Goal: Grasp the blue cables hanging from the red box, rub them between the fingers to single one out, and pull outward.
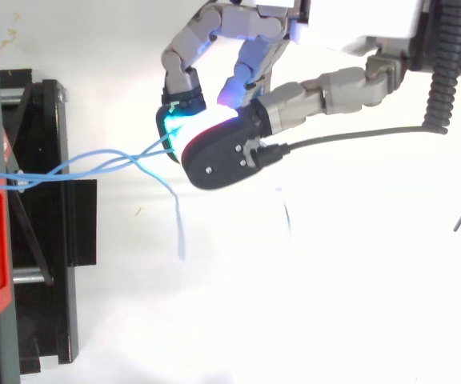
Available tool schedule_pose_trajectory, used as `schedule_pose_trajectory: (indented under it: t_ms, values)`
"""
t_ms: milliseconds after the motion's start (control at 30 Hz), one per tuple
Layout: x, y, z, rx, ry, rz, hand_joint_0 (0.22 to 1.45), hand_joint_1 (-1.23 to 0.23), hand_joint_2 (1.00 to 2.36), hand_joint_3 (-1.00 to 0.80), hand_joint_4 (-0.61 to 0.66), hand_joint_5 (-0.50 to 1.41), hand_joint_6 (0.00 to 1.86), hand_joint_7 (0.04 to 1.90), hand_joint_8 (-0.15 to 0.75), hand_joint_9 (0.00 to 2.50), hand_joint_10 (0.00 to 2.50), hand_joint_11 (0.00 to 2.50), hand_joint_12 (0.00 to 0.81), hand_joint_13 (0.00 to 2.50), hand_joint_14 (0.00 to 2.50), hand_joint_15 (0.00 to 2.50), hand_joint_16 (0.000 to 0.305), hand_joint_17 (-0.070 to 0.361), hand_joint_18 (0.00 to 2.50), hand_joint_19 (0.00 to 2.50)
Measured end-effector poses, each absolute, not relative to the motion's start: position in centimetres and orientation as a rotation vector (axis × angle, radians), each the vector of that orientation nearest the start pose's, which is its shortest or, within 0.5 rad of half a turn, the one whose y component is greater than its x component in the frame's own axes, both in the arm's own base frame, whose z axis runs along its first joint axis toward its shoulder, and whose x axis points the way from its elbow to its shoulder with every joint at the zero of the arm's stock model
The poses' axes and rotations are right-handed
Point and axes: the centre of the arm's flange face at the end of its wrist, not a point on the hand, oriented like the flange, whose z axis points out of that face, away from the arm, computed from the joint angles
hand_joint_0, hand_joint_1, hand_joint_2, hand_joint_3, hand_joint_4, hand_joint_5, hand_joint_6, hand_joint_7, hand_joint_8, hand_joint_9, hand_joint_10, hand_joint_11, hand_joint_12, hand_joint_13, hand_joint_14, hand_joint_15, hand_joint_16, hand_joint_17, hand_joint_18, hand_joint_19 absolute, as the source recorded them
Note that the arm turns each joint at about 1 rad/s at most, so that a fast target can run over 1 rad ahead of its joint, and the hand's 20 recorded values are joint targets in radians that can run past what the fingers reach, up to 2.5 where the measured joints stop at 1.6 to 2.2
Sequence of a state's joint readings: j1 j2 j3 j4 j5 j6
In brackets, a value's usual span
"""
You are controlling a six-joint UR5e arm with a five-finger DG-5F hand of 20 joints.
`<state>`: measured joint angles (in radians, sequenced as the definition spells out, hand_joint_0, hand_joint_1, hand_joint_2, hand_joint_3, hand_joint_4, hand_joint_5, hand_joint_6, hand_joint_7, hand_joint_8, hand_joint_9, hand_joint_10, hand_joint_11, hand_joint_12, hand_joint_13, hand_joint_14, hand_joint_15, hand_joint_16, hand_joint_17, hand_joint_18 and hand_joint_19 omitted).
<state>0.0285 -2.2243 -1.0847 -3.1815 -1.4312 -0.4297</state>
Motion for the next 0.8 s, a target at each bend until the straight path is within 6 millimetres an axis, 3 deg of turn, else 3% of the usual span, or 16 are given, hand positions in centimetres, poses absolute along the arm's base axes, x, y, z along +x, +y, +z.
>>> schedule_pose_trajectory:
  t_ms: [67,200,267,500,600,633,667,800]
  values:
    - [72.49,-12.74,31.67,1.051,1.501,0.708,0.43,-0.35,1.00,-0.50,0.03,-0.10,0.82,0.96,0.244,1.14,0.02,0.78,0.362,1.07,0.03,0.86,0.054,0.122,0.92,0.76]
    - [72.47,-12.81,31.67,1.047,1.504,0.703,0.51,-0.61,1.00,-0.50,0.01,-0.12,0.82,1.01,0.220,1.10,0.02,0.79,0.325,1.04,0.03,0.88,0.047,0.106,0.86,0.79]
    - [72.46,-12.81,31.67,1.046,1.505,0.702,0.57,-0.71,1.01,-0.39,0.00,-0.13,0.84,1.03,0.204,1.08,0.02,0.80,0.309,1.02,0.03,0.88,0.044,0.099,0.85,0.81]
    - [72.44,-12.85,31.66,1.046,1.506,0.700,0.62,-0.83,1.02,-0.19,-0.05,-0.14,0.89,1.09,0.193,1.04,0.02,0.81,0.307,1.02,0.03,0.87,0.043,0.096,0.87,0.79]
    - [72.44,-12.84,31.66,1.045,1.507,0.699,0.68,-0.88,1.02,-0.27,-0.13,-0.16,0.93,0.98,0.182,1.01,0.02,0.82,0.295,1.00,0.03,0.87,0.042,0.095,0.87,0.76]
    - [72.43,-12.84,31.66,1.045,1.507,0.699,0.72,-0.87,1.00,-0.47,-0.12,-0.16,0.92,0.93,0.175,0.99,0.02,0.79,0.290,0.99,0.03,0.86,0.040,0.091,0.86,0.75]
    - [72.43,-12.84,31.65,1.045,1.508,0.699,0.71,-0.88,1.00,-0.50,-0.11,-0.16,0.92,0.92,0.173,0.99,0.02,0.80,0.287,0.98,0.03,0.86,0.040,0.091,0.85,0.75]
    - [72.42,-12.83,31.77,1.045,1.510,0.697,0.55,-0.83,1.00,-0.50,-0.02,-0.15,0.90,0.92,0.178,0.99,0.02,0.79,0.298,0.98,0.03,0.87,0.041,0.093,0.84,0.77]
